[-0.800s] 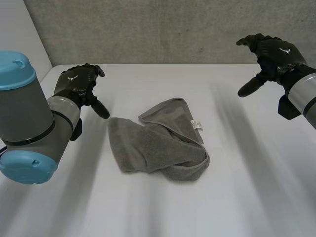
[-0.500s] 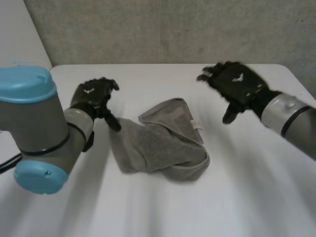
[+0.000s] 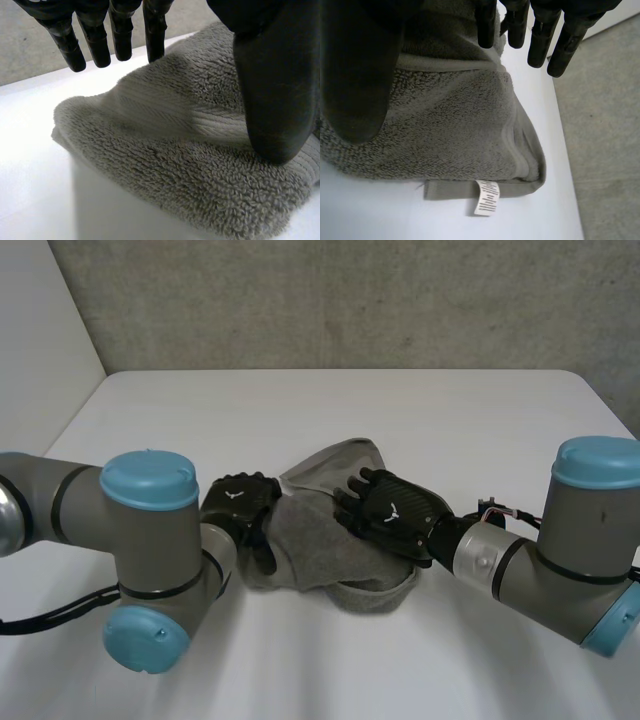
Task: Fold the towel.
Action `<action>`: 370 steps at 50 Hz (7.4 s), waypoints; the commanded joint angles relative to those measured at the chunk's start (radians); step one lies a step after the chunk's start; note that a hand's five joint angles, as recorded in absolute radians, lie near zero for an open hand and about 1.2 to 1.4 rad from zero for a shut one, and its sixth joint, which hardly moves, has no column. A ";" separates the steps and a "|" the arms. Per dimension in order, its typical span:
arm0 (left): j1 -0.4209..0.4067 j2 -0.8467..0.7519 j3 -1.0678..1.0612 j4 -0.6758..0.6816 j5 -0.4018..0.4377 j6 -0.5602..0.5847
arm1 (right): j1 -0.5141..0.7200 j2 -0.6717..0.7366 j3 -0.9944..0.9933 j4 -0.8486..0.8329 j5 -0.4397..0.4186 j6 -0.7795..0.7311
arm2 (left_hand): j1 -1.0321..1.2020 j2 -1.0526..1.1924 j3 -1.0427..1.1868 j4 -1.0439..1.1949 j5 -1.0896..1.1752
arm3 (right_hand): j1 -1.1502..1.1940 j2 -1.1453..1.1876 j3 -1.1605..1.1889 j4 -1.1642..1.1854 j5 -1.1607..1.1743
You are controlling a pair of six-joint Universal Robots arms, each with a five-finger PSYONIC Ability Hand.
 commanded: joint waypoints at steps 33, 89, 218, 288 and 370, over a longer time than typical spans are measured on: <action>0.226 0.014 0.042 0.111 0.032 0.117 | -0.022 -0.040 -0.090 -0.069 0.488 0.333 | 0.782 0.813 -0.048 -0.054 0.818 | 1.147 1.145 -0.047 -0.076 1.158; 0.060 -0.076 0.046 0.100 0.190 0.164 | 0.031 -0.090 0.034 0.024 0.253 0.212 | 0.468 0.499 -0.048 -0.054 0.504 | -0.075 -0.076 -0.047 -0.076 -0.064; 0.140 0.111 -0.181 0.084 0.172 0.163 | 0.164 0.000 0.000 -0.104 0.307 0.397 | -0.084 -0.053 -0.048 -0.054 -0.048 | 0.121 0.119 -0.047 -0.076 0.132; 0.131 0.398 -0.233 0.056 0.255 0.161 | 0.054 -0.301 0.014 0.285 0.068 0.524 | 1.114 1.144 -0.048 -0.054 1.150 | 1.147 1.145 -0.047 -0.076 1.158; 0.100 0.122 -0.242 0.061 0.287 -0.153 | 0.113 -0.128 0.063 -0.042 0.315 0.538 | 0.334 0.364 -0.048 -0.054 0.370 | 1.147 1.145 -0.047 -0.076 1.158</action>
